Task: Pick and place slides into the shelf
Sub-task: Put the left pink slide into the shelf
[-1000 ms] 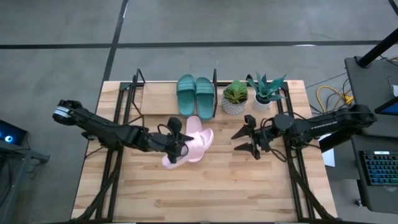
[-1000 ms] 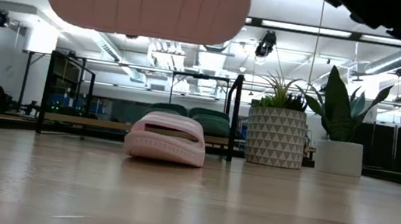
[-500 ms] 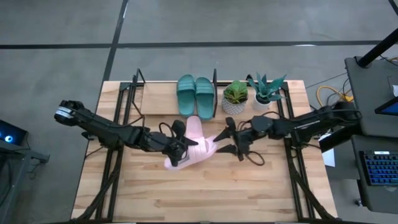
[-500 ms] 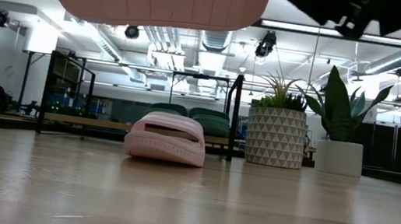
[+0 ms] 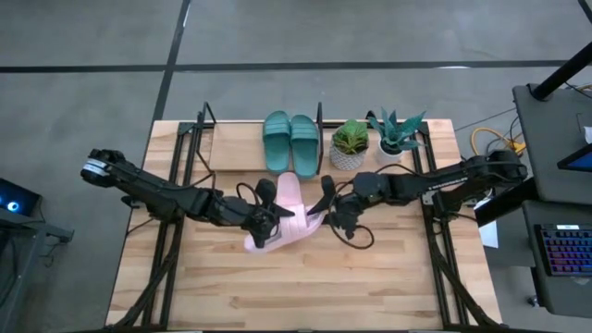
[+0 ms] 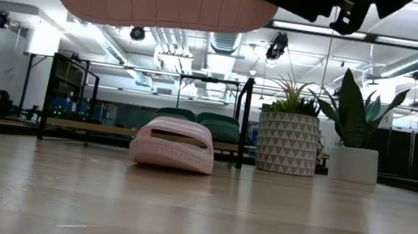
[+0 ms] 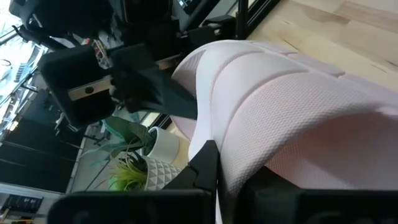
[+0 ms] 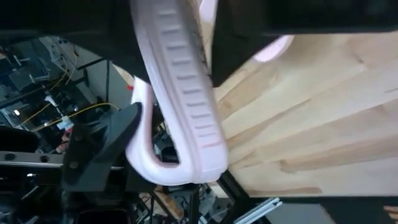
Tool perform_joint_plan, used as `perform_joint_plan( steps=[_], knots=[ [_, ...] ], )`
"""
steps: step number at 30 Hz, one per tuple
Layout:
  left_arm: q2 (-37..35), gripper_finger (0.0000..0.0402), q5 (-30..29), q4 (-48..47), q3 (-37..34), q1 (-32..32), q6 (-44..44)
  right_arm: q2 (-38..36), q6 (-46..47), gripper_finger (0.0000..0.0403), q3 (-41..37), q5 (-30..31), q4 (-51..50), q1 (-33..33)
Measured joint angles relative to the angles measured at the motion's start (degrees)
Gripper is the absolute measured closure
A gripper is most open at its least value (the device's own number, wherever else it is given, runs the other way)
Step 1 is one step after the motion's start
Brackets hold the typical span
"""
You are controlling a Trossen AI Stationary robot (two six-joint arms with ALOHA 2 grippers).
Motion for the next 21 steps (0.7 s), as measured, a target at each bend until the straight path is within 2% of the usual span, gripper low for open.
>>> perform_joint_plan(
  steps=[4,5,10,15,17,21],
  knots=[
    [0.0,0.0402,0.1,0.0,0.0,0.0,-0.1,0.0,-1.6,0.0365,-0.1,0.0,-1.0,0.1],
    [0.0,0.0402,0.1,0.0,0.0,0.0,-0.2,0.0,-1.9,0.0375,-0.2,0.0,-0.9,0.1],
    [0.0,0.0387,-0.2,0.1,0.0,0.0,-0.4,0.0,-1.3,0.0377,-0.5,0.3,-1.1,0.1],
    [-0.5,0.0315,-5.3,0.1,0.0,0.0,-0.4,-0.1,-0.4,0.0377,-0.6,1.4,-2.1,0.0],
    [-1.4,0.0275,-8.8,-0.1,-0.1,0.0,-2.0,-0.2,-0.4,0.0377,-0.6,4.3,-2.2,0.1],
    [-3.7,0.0192,-19.4,-2.6,-0.1,-0.1,-5.0,-0.3,1.2,0.0377,-0.5,12.1,-2.0,0.1]
  ],
)
